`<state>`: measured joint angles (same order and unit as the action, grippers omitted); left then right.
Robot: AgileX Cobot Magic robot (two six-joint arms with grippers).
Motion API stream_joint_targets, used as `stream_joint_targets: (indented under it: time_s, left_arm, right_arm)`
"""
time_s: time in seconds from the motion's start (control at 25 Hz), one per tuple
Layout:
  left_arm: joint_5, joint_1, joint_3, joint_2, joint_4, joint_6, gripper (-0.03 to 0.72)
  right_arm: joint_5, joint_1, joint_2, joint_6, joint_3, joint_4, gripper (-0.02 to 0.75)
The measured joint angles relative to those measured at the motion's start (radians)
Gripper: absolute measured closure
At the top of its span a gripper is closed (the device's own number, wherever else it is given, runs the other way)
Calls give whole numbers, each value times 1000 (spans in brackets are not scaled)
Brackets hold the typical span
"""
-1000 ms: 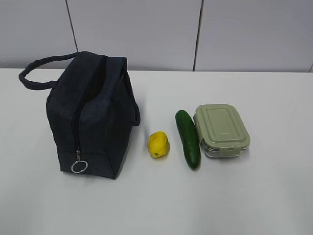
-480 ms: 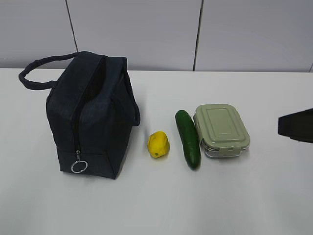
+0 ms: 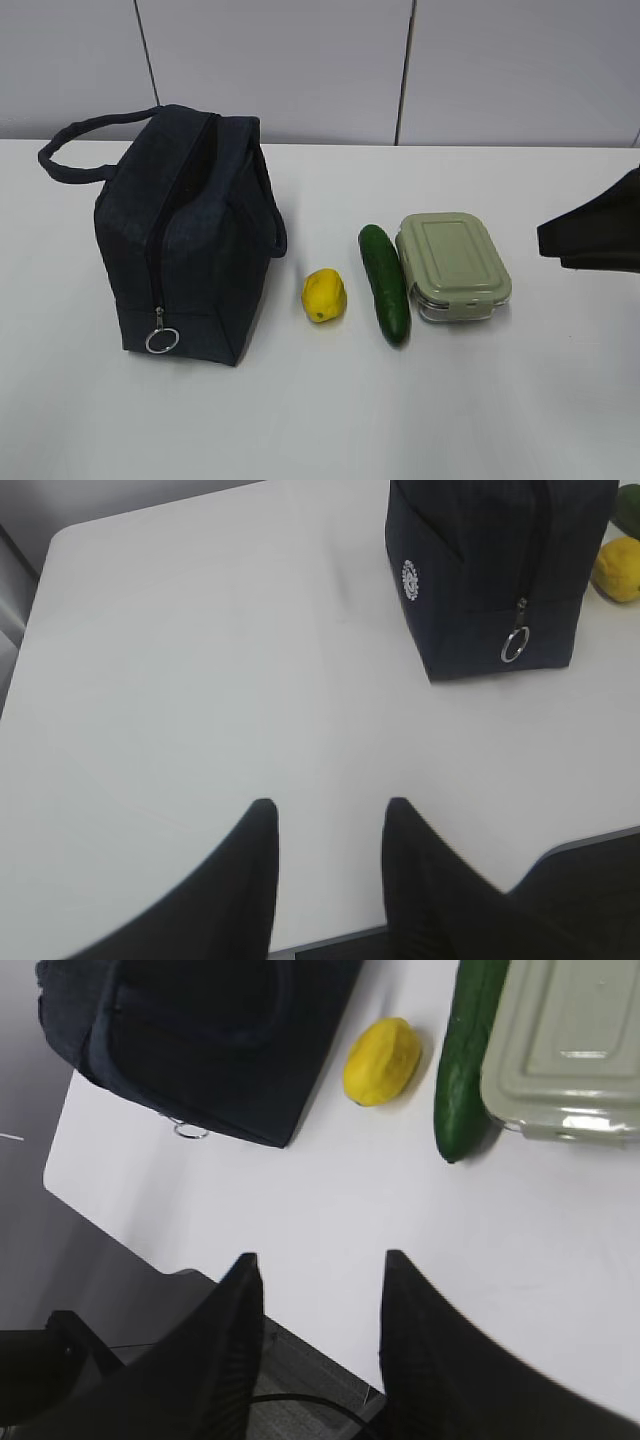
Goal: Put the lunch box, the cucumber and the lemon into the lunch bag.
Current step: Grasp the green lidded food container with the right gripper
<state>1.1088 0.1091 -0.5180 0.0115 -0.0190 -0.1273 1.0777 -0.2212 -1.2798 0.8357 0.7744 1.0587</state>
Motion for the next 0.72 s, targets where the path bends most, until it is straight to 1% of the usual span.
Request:
stream_joint_targets:
  time_s: [0.12, 0.2, 0.32, 0.56, 0.72]
  left_arm:
    - [0, 0, 0, 0, 0, 0, 449]
    - [0, 0, 0, 0, 0, 0, 449]
    - [0, 0, 0, 0, 0, 0, 449]
    - [0, 0, 0, 0, 0, 0, 449]
    - [0, 0, 0, 0, 0, 0, 449]
  right_arm:
    - [36, -101, -51, 40, 1, 0, 442]
    - [49, -170, -87, 57, 1, 21, 442]
    - [83, -229, -154, 106, 7, 78, 442]
    - [98, -238, -319, 160, 112, 94, 442]
    - [98, -238, -420, 182, 199, 56, 442]
